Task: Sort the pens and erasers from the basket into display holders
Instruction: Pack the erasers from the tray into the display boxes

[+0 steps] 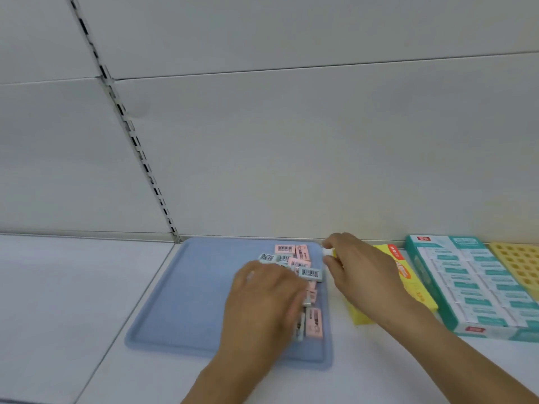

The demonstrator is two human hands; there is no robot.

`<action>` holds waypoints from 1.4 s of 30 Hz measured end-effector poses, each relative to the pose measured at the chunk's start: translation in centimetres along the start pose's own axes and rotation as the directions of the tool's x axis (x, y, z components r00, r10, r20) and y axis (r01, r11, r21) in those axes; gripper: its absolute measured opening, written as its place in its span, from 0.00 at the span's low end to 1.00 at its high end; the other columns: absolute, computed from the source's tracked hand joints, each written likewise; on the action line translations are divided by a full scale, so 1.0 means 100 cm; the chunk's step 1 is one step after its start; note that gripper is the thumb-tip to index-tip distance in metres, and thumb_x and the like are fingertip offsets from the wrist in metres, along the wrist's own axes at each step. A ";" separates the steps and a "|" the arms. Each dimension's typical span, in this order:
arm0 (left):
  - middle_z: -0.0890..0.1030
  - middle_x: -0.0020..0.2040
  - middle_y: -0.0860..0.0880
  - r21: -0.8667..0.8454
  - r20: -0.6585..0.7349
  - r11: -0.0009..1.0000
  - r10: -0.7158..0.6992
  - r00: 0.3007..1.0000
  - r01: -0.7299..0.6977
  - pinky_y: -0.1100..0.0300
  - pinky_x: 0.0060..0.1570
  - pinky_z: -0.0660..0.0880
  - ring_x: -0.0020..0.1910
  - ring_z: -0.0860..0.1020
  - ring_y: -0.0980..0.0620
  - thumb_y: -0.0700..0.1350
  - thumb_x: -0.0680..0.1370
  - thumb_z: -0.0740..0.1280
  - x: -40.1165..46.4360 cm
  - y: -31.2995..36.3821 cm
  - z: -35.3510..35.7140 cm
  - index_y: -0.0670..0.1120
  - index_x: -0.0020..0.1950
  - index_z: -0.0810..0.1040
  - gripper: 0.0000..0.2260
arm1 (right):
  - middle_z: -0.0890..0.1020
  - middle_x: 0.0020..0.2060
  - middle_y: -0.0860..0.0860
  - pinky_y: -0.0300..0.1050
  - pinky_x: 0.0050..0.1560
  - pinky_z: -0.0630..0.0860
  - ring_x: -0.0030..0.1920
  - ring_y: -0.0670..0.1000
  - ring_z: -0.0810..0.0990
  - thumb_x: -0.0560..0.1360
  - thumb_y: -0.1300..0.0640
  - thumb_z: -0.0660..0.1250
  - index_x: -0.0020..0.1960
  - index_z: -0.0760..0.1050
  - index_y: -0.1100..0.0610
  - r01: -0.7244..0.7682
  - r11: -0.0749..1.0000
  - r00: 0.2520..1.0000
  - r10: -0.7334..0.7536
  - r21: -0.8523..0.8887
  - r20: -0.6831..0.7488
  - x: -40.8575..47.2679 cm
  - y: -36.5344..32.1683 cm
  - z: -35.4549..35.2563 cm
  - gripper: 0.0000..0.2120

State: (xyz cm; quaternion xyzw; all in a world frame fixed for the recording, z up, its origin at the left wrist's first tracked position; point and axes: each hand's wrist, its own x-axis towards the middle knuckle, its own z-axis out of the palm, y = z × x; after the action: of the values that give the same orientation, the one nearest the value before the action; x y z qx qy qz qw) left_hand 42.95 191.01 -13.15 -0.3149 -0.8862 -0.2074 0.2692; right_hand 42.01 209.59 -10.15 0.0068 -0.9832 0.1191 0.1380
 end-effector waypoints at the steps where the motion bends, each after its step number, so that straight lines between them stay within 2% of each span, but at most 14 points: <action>1: 0.80 0.48 0.57 -0.005 0.025 0.993 -0.121 0.992 0.121 0.57 0.56 0.65 0.50 0.76 0.54 0.52 0.79 0.60 0.005 -0.011 -0.009 0.54 0.50 0.81 0.10 | 0.75 0.54 0.46 0.46 0.47 0.74 0.56 0.48 0.75 0.81 0.50 0.58 0.61 0.72 0.48 0.067 0.998 0.998 -0.067 0.019 0.018 0.003 -0.004 -0.001 0.11; 3: 0.78 0.55 0.57 0.071 0.176 0.949 -0.316 0.932 0.308 0.60 0.54 0.62 0.55 0.74 0.53 0.55 0.81 0.57 0.017 -0.026 -0.021 0.55 0.60 0.79 0.14 | 0.75 0.54 0.46 0.46 0.49 0.73 0.58 0.48 0.71 0.79 0.50 0.61 0.60 0.74 0.48 0.143 0.990 0.980 -0.144 0.014 0.141 0.012 -0.011 0.001 0.11; 6: 0.77 0.57 0.58 0.166 0.320 0.934 -0.354 0.879 0.316 0.58 0.60 0.62 0.59 0.71 0.55 0.59 0.81 0.58 0.031 -0.032 -0.023 0.57 0.65 0.75 0.16 | 0.78 0.53 0.48 0.48 0.52 0.74 0.58 0.51 0.73 0.76 0.52 0.65 0.56 0.77 0.51 0.127 0.992 0.954 -0.115 -0.024 0.275 0.020 -0.016 0.009 0.10; 10: 0.81 0.50 0.57 0.090 0.387 0.929 -0.366 0.846 0.360 0.56 0.58 0.68 0.52 0.76 0.56 0.58 0.79 0.63 0.039 -0.031 -0.021 0.56 0.63 0.78 0.15 | 0.78 0.51 0.48 0.47 0.53 0.73 0.53 0.49 0.74 0.73 0.53 0.68 0.54 0.76 0.52 0.102 0.993 0.950 -0.113 0.053 0.292 0.024 -0.015 0.011 0.10; 14: 0.80 0.42 0.58 0.032 0.460 0.903 -0.393 0.796 0.427 0.63 0.43 0.71 0.43 0.77 0.58 0.56 0.75 0.70 0.045 -0.031 -0.024 0.54 0.50 0.82 0.09 | 0.76 0.44 0.44 0.39 0.45 0.70 0.43 0.42 0.73 0.70 0.53 0.73 0.50 0.76 0.49 0.091 0.957 0.972 -0.146 0.277 0.186 0.018 -0.010 0.003 0.10; 16: 0.80 0.39 0.58 0.009 0.475 0.884 -0.415 0.776 0.468 0.63 0.39 0.72 0.39 0.77 0.59 0.56 0.73 0.72 0.045 -0.031 -0.024 0.53 0.45 0.80 0.08 | 0.78 0.37 0.45 0.40 0.38 0.74 0.35 0.41 0.75 0.68 0.59 0.76 0.43 0.75 0.51 -0.030 0.841 0.989 -0.053 0.540 0.139 0.013 -0.010 -0.007 0.10; 18: 0.81 0.38 0.56 -0.118 0.440 0.822 -0.459 0.772 0.557 0.59 0.39 0.77 0.37 0.79 0.58 0.53 0.73 0.73 0.045 -0.028 -0.023 0.52 0.43 0.78 0.07 | 0.81 0.32 0.50 0.43 0.34 0.77 0.32 0.48 0.79 0.67 0.64 0.77 0.42 0.75 0.58 -0.162 0.578 0.985 0.047 0.800 0.166 0.008 -0.011 -0.019 0.11; 20: 0.83 0.39 0.50 -0.435 0.431 0.585 -0.532 0.729 0.685 0.55 0.38 0.79 0.36 0.81 0.52 0.46 0.77 0.69 0.048 -0.022 -0.023 0.49 0.46 0.75 0.04 | 0.81 0.32 0.58 0.43 0.32 0.79 0.30 0.53 0.81 0.68 0.65 0.75 0.43 0.75 0.65 -0.242 0.290 0.970 0.101 0.926 0.221 0.002 -0.011 -0.031 0.09; 23: 0.81 0.37 0.44 -0.685 0.643 0.009 -0.463 0.610 0.729 0.55 0.32 0.73 0.34 0.77 0.47 0.37 0.79 0.61 0.055 -0.005 -0.023 0.44 0.53 0.72 0.05 | 0.82 0.31 0.60 0.40 0.28 0.79 0.27 0.53 0.81 0.68 0.58 0.71 0.42 0.77 0.66 -0.273 0.094 0.956 0.141 0.957 0.259 -0.005 -0.010 -0.042 0.11; 25: 0.74 0.35 0.46 -0.687 0.695 -0.067 -0.353 0.627 0.724 0.60 0.26 0.66 0.30 0.70 0.51 0.39 0.78 0.63 0.058 0.006 -0.024 0.44 0.50 0.74 0.03 | 0.82 0.31 0.60 0.40 0.27 0.78 0.26 0.52 0.80 0.67 0.55 0.70 0.41 0.78 0.65 -0.259 0.057 0.955 0.166 0.964 0.247 -0.008 -0.010 -0.045 0.12; 29: 0.61 0.32 0.49 -0.657 0.728 0.014 -0.248 0.639 0.754 0.63 0.24 0.52 0.29 0.54 0.53 0.53 0.77 0.67 0.061 0.022 -0.024 0.49 0.38 0.78 0.11 | 0.80 0.29 0.58 0.43 0.26 0.72 0.25 0.54 0.75 0.71 0.52 0.69 0.40 0.78 0.63 -0.197 0.170 0.965 0.211 0.966 0.159 -0.015 -0.003 -0.045 0.13; 35: 0.81 0.32 0.52 -0.700 0.693 -0.026 -0.270 0.669 0.714 0.67 0.21 0.56 0.23 0.57 0.57 0.44 0.78 0.68 0.062 0.028 -0.018 0.41 0.50 0.81 0.07 | 0.84 0.35 0.57 0.42 0.38 0.79 0.34 0.54 0.82 0.72 0.62 0.71 0.45 0.80 0.60 -0.102 0.299 0.990 0.127 0.949 0.066 -0.028 0.015 -0.050 0.02; 38: 0.80 0.35 0.50 -0.749 0.625 -0.025 -0.358 0.694 0.662 0.66 0.21 0.59 0.23 0.59 0.55 0.37 0.75 0.71 0.062 0.030 -0.017 0.44 0.54 0.83 0.09 | 0.86 0.42 0.49 0.37 0.50 0.79 0.45 0.48 0.85 0.69 0.66 0.75 0.49 0.81 0.53 -0.086 0.485 0.994 0.106 0.870 0.039 -0.033 0.024 -0.049 0.12; 42: 0.83 0.38 0.51 -0.773 0.567 0.049 -0.392 0.724 0.632 0.66 0.22 0.61 0.23 0.61 0.55 0.35 0.74 0.71 0.060 0.035 -0.014 0.45 0.54 0.83 0.11 | 0.84 0.43 0.37 0.26 0.49 0.73 0.45 0.37 0.82 0.70 0.61 0.75 0.50 0.80 0.46 0.081 0.778 0.994 -0.021 0.623 -0.103 -0.033 0.029 -0.048 0.13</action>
State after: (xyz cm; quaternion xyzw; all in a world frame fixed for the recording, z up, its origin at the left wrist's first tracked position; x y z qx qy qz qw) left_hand 41.83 195.45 -7.69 -0.0891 -0.6530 -0.7355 -0.1570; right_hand 46.39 213.44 -7.24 0.0734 -0.8801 0.4351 0.1752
